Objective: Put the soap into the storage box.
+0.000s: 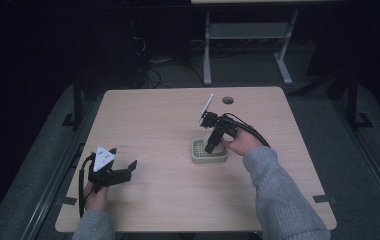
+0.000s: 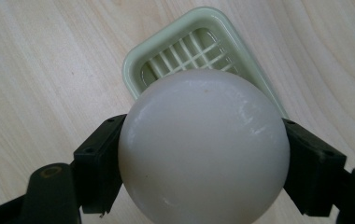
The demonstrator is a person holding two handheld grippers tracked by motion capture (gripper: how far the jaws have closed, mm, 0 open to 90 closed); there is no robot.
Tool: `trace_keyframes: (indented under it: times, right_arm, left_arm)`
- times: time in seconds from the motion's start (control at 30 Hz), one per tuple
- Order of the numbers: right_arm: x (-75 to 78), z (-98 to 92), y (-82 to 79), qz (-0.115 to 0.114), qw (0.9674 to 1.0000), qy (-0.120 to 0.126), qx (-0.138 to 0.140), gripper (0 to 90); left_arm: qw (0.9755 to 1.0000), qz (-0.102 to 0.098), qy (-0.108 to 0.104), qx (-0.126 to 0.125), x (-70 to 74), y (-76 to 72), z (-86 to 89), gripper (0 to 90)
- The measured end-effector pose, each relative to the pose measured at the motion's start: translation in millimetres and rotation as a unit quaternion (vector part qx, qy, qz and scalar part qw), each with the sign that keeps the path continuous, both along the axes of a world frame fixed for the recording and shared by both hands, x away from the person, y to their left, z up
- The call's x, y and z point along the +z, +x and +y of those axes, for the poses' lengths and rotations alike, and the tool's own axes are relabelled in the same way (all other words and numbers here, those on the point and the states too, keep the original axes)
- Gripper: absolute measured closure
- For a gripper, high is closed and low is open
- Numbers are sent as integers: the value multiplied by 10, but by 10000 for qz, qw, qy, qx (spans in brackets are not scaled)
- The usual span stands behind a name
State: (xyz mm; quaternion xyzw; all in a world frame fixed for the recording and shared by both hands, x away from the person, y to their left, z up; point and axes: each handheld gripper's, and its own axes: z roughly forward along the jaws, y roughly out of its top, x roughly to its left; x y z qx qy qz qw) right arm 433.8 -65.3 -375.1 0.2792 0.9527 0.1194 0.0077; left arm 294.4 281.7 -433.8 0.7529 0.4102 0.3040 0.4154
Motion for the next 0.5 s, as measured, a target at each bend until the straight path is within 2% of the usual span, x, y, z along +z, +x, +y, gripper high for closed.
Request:
trace_keyframes:
  times: [0.5]
  right_arm:
    - [-134, 105, 102, 31, 9999, -90, -39, 234]
  left_arm:
    - [10000, 12, 12, -1, 4, -1, 6, 148]
